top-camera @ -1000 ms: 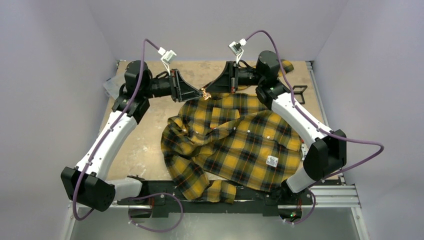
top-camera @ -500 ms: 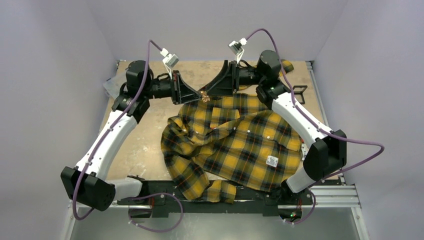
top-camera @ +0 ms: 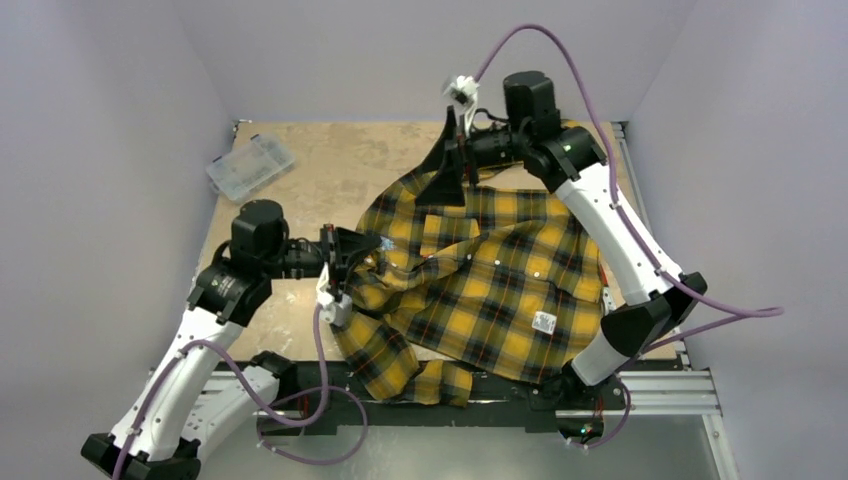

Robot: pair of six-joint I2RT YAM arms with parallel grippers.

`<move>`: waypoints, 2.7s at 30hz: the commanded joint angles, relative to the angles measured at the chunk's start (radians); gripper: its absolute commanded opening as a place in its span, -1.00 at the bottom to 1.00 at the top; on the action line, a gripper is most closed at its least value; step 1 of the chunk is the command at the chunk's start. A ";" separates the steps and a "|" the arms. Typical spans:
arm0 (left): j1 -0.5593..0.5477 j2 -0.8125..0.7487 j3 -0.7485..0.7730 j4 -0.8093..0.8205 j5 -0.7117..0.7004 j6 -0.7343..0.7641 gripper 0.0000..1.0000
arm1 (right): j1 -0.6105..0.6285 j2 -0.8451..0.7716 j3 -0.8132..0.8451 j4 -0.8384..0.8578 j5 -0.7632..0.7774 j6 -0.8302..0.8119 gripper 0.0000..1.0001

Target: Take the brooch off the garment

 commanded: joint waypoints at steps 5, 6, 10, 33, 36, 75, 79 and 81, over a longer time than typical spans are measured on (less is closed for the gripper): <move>-0.011 -0.023 -0.151 0.277 0.071 0.554 -1.00 | 0.169 0.028 0.077 -0.400 0.168 -0.401 0.98; -0.013 -0.030 -0.168 0.314 0.079 0.556 -1.00 | 0.178 0.031 0.081 -0.403 0.169 -0.405 0.98; -0.015 -0.050 -0.152 0.253 0.119 0.614 -1.00 | 0.223 0.023 0.086 -0.400 0.207 -0.488 0.98; -0.088 -0.046 -0.024 0.010 0.048 0.695 -1.00 | 0.380 -0.181 -0.190 -0.075 0.467 -0.511 0.71; -0.095 -0.043 -0.020 0.005 0.036 0.694 -1.00 | 0.384 -0.179 -0.193 -0.082 0.471 -0.513 0.65; -0.128 -0.007 0.018 0.036 -0.038 0.586 -1.00 | 0.394 -0.148 -0.175 -0.119 0.445 -0.520 0.08; -0.128 -0.008 0.019 0.038 -0.039 0.585 -1.00 | 0.393 -0.143 -0.169 -0.120 0.440 -0.524 -0.01; -0.128 -0.010 0.019 0.037 -0.040 0.585 -1.00 | 0.393 -0.141 -0.167 -0.120 0.440 -0.522 -0.01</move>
